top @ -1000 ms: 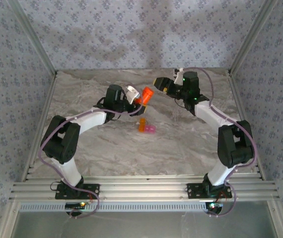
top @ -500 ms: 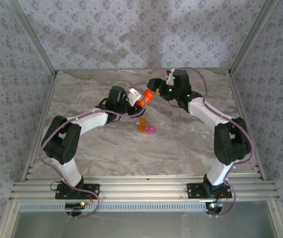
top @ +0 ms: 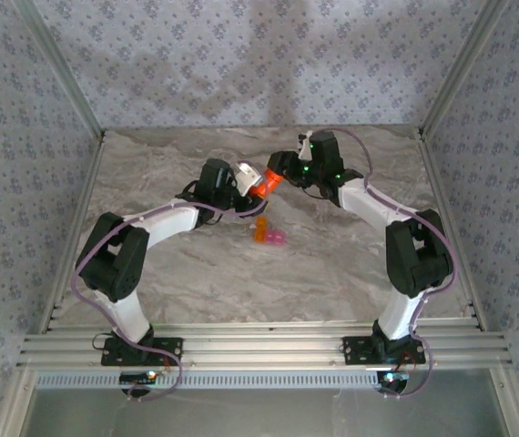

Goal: Sort the pills into containers

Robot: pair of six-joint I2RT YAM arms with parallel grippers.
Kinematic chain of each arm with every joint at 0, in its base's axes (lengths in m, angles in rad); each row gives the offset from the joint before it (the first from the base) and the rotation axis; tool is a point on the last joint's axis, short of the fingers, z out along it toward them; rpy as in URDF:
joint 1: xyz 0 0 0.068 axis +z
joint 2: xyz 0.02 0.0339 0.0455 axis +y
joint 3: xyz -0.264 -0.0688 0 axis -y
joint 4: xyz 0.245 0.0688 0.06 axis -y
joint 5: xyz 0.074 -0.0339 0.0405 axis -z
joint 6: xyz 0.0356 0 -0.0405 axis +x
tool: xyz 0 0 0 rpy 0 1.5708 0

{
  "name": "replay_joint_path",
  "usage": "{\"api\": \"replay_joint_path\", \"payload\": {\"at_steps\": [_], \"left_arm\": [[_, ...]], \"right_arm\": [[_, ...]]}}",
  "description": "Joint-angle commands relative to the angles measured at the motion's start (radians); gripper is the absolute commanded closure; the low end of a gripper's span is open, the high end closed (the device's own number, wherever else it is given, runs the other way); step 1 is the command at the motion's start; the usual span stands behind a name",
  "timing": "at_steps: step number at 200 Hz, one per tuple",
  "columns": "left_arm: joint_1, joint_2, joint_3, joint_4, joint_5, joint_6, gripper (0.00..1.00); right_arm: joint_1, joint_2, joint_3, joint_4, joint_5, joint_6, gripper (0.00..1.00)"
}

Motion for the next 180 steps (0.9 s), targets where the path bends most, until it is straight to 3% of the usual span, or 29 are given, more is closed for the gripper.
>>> {"api": "replay_joint_path", "payload": {"at_steps": [1, 48, 78, 92, 129, 180], "left_arm": [[-0.001, -0.020, 0.031, 0.028, 0.025, 0.003, 1.00], [0.027, -0.027, 0.029, 0.057, 0.171, -0.063, 1.00], [0.053, -0.018, 0.028, 0.104, 0.280, -0.134, 1.00], [0.053, -0.017, 0.030, 0.099, 0.269, -0.130, 1.00], [0.050, -0.018, 0.025, 0.084, 0.198, -0.106, 1.00], [0.027, -0.033, 0.011, 0.061, 0.050, -0.040, 1.00]], "right_arm": [[-0.004, 0.017, 0.002, 0.064, -0.068, -0.015, 0.59], [-0.054, 0.062, -0.052, 0.387, -0.333, -0.138, 0.59], [-0.053, 0.031, -0.056, 0.310, -0.322, -0.290, 0.56], [-0.054, 0.019, -0.051, 0.274, -0.291, -0.306, 0.52], [-0.076, -0.018, -0.070, 0.243, -0.191, -0.226, 0.29], [-0.105, -0.051, -0.086, 0.232, -0.079, -0.004, 0.24]]}}
